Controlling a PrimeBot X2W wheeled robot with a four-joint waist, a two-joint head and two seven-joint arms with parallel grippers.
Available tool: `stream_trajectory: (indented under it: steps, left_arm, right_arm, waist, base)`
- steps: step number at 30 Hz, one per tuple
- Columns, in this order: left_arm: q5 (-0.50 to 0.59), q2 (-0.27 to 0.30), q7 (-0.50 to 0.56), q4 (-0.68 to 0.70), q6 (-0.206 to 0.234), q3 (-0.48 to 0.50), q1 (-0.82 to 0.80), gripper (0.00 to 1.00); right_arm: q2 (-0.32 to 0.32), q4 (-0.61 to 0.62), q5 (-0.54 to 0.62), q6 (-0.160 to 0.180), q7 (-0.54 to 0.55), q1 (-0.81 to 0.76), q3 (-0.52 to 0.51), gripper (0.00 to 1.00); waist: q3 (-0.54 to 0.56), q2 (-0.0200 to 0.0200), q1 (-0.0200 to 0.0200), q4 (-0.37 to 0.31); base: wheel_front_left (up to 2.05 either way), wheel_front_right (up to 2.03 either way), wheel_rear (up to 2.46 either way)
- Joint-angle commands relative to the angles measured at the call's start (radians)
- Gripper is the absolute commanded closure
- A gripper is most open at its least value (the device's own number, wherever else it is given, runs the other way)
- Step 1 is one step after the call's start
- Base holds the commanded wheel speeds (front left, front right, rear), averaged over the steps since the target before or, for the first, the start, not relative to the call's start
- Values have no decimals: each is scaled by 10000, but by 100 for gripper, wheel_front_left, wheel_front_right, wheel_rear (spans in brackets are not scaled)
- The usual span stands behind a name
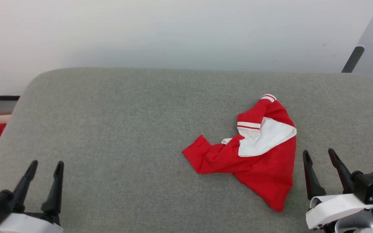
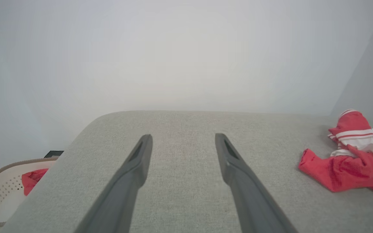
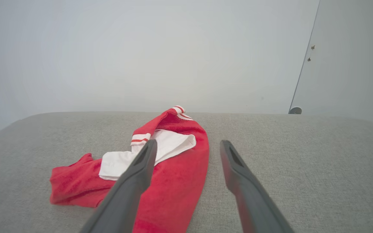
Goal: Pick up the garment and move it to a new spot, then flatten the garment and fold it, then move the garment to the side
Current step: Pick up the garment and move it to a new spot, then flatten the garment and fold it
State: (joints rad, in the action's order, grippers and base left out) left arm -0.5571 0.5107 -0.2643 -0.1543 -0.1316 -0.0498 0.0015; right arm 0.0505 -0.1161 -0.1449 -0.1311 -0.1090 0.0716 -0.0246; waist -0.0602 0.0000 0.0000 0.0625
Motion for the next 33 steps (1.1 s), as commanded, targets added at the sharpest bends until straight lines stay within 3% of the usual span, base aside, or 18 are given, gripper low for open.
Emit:
stream_trajectory:
  steps: [1, 12, 23, 28, 33]
  left_arm:
    - [150, -223, 5, 224, 19, 198, 202, 0]
    - [223, -613, 5, 241, 19, 31, 548, 0]
    - [127, -636, 5, 373, 19, 148, 647, 0]
    - [15, -750, 5, 531, 19, 172, 697, 0]
    - [-159, -668, 5, 598, 19, -101, 437, 0]
  right_arm:
    - [-2, 137, 68, 6, 47, -26, 6, 0]
    - [-2, 181, -37, 6, 48, -118, 156, 0]
    - [-7, 248, 306, 6, 382, 260, 501, 0]
    - [200, 98, 1216, 6, 1913, 1059, 1686, 0]
    - [1637, 274, 975, 6, 4559, 2462, 3716, 0]
  waist:
    - [34, 0, 0, -47]
    - [-39, 0, 0, -180]
    - [-221, 0, 0, -160]
    - [-512, 0, 0, -203]
    - [-941, 0, 0, -4]
  base:
    - [0, 0, 0]
    - [0, 0, 0]
    - [0, 0, 0]
    - [0, 0, 0]
    - [0, 0, 0]
